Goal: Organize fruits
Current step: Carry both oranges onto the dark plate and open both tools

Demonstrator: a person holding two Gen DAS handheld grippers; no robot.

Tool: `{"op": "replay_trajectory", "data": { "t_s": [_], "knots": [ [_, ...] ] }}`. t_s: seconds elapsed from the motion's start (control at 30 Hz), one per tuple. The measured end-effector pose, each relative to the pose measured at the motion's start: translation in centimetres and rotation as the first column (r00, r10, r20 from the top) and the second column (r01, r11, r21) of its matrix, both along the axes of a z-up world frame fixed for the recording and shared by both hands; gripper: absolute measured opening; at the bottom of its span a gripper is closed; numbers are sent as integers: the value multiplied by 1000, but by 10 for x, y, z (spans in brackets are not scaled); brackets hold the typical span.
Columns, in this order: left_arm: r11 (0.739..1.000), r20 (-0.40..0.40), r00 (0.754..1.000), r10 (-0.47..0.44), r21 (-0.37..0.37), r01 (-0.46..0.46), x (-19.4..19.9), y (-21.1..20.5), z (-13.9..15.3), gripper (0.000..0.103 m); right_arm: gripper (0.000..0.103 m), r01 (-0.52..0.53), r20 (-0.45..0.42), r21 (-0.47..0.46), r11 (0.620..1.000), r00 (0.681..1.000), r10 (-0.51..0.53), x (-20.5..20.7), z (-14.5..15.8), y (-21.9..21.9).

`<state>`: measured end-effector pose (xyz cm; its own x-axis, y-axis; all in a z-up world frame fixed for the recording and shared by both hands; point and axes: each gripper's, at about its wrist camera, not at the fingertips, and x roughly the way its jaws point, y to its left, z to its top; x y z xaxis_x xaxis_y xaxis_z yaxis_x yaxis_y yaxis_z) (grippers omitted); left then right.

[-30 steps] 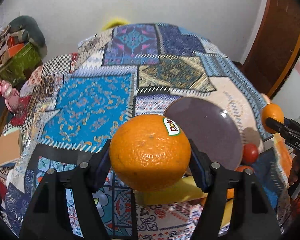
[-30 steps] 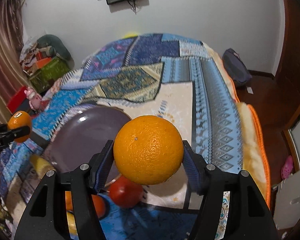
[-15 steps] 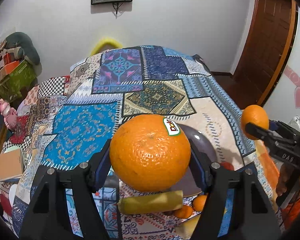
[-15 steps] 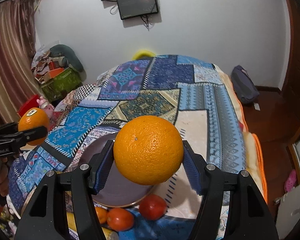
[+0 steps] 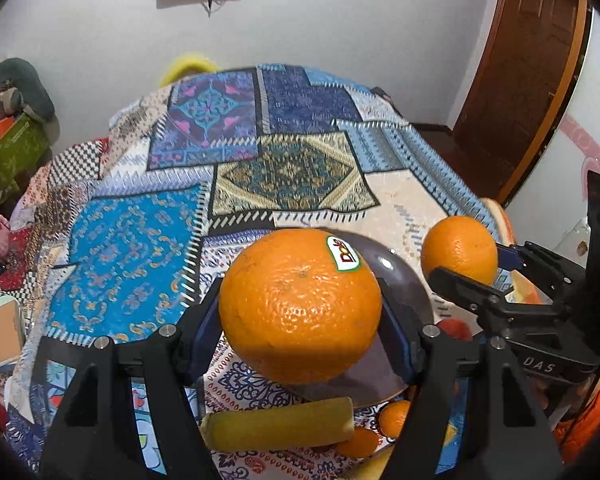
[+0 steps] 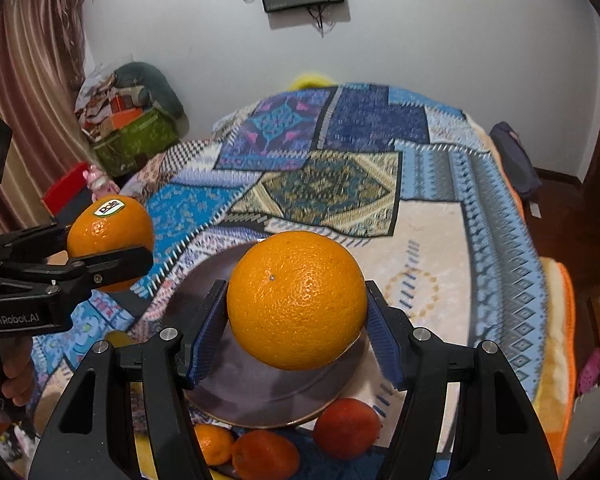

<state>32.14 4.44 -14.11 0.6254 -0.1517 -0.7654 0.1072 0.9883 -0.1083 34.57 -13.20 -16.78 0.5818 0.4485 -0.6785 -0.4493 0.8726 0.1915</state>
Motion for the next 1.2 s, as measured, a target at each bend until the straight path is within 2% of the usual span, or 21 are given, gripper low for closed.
{"op": "replay_trajectory", "data": {
  "t_s": [0.17,0.43,0.63,0.83,1.03,1.2],
  "knots": [
    [1000,-60,998,-10,25,11,12,2,-24,69,62,-12,-50,-22,1000,999,11,10,-19,7],
    [999,-129,991,-42,0,42,25,2,-52,69,62,-74,-114,-42,996,991,69,12,-40,17],
    [995,-143,985,-92,33,98,29,-11,-62,69,62,-106,-123,-77,991,988,96,14,-47,22],
    [997,-178,982,-71,17,75,37,-8,-72,69,62,-112,-140,-86,990,985,99,20,-53,21],
    [995,-218,971,-99,-39,93,40,-9,-78,69,64,-106,-151,-76,991,984,93,22,-53,17],
    [994,-222,969,-108,-17,107,35,-15,-78,69,65,-90,-134,-63,994,988,81,21,-45,10]
  ]
}}
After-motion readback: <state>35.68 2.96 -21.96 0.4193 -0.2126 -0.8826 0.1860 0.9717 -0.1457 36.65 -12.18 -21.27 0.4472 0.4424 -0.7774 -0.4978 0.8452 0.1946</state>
